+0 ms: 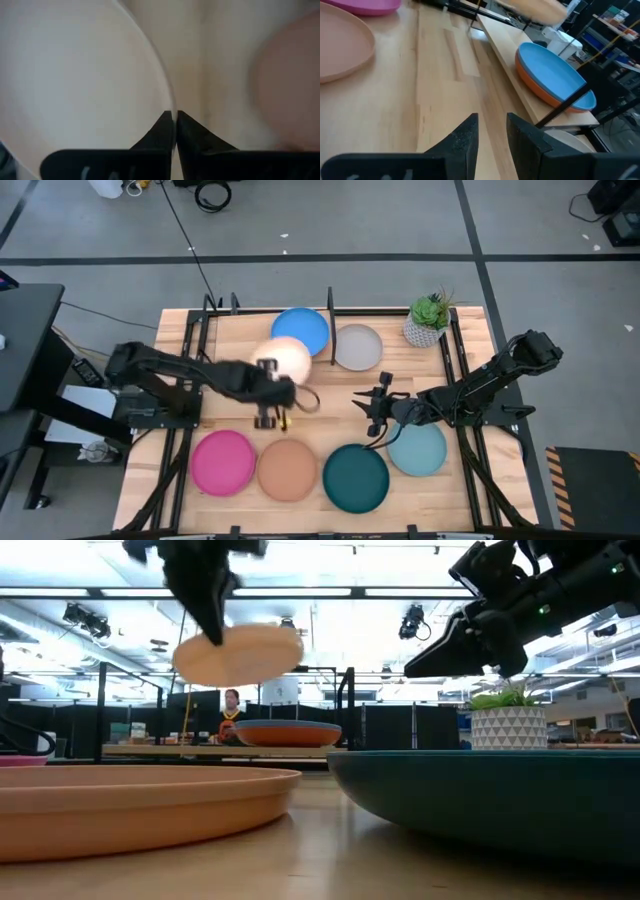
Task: Place and stack plates onto a shelf
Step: Put the white plate on the shelf
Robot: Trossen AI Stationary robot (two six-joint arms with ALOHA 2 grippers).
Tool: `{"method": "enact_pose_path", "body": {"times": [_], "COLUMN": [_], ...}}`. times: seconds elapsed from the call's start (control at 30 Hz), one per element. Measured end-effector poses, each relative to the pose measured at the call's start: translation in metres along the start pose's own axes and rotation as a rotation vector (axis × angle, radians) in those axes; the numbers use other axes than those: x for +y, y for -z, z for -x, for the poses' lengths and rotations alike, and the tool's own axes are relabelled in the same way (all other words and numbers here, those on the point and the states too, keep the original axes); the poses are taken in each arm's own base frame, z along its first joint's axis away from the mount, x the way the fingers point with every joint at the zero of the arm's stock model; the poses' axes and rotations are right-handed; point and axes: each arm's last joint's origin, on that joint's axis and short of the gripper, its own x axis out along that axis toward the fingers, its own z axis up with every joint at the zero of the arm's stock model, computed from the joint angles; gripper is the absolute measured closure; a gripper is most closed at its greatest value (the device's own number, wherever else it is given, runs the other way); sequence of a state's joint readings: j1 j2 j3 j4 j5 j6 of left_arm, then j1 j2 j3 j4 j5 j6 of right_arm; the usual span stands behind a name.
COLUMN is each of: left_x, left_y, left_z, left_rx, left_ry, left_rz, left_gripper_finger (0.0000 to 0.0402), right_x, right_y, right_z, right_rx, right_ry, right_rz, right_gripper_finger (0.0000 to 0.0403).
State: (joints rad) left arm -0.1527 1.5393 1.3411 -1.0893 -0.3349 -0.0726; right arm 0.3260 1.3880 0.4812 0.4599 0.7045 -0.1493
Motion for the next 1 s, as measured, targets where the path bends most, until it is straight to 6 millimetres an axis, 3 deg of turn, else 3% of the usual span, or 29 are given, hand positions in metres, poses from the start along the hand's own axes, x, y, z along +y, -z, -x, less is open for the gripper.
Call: {"method": "enact_pose_path", "body": {"times": [0.23,0.47,0.7,1.0], "left_x": [0.049,0.099,0.129,0.132], "left_y": [0.06,0.097,0.109,0.103], "left_z": [-0.022,-0.048,-0.067,-0.101], "left_rx": [0.06,0.18,0.236,0.293], "left_ry": [-0.076,-0.1,-0.065,0.023], "left_rz": [0.149,0.27,0.332,0.299], "left_gripper_finger": [0.0387,0.0387,0.0387,0.0387], "right_x": [0.0,0.0,0.0,0.0], "right_y": [-0.001,-0.003,-0.003,0.0], "right_z": [0.0,0.0,0.0,0.001], "right_rx": [-0.01,-0.028,-0.028,-0.025], "right_ry": [-0.01,-0.014,-0.014,-0.014], "right_rz": [0.001,0.009,0.022,0.035], "right_gripper_finger": [0.0296,0.0296,0.0296,0.0296]}}
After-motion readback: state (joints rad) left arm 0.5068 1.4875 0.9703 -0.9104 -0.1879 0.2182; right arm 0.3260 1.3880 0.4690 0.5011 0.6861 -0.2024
